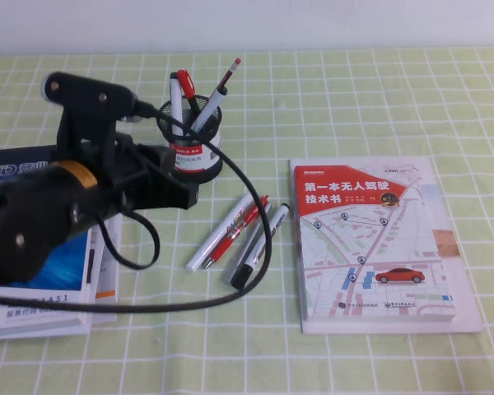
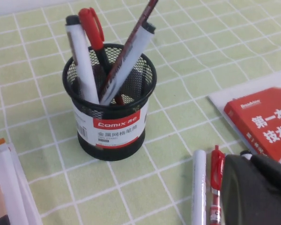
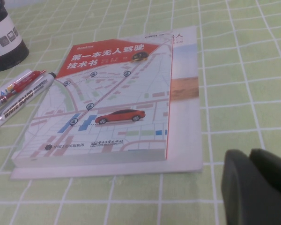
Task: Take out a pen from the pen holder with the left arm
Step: Pick up the pen from the pen holder
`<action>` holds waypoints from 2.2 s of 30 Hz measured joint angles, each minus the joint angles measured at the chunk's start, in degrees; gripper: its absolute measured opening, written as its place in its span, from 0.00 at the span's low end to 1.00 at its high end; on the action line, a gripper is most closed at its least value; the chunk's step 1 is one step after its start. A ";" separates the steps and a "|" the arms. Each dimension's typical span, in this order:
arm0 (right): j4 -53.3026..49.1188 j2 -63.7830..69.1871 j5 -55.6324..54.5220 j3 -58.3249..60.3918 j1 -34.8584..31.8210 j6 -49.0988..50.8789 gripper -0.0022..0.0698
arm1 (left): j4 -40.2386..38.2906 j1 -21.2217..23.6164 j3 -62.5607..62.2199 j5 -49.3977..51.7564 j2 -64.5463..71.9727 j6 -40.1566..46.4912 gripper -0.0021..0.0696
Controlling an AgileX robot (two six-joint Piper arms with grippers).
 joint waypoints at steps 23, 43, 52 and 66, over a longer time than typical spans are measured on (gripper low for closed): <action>0.22 0.00 0.00 0.00 0.00 0.00 0.01 | 29.19 -0.71 9.23 -27.28 1.40 -22.26 0.02; 0.35 0.00 0.00 0.00 0.00 0.00 0.01 | 42.93 0.14 -15.62 -17.77 19.13 -24.84 0.11; 0.39 0.00 0.00 0.00 0.00 0.00 0.01 | 43.86 2.19 -22.93 -18.03 27.10 -22.58 0.54; 0.39 0.00 0.00 0.00 0.00 0.00 0.01 | 44.11 2.81 -37.84 -16.67 38.84 -21.24 0.55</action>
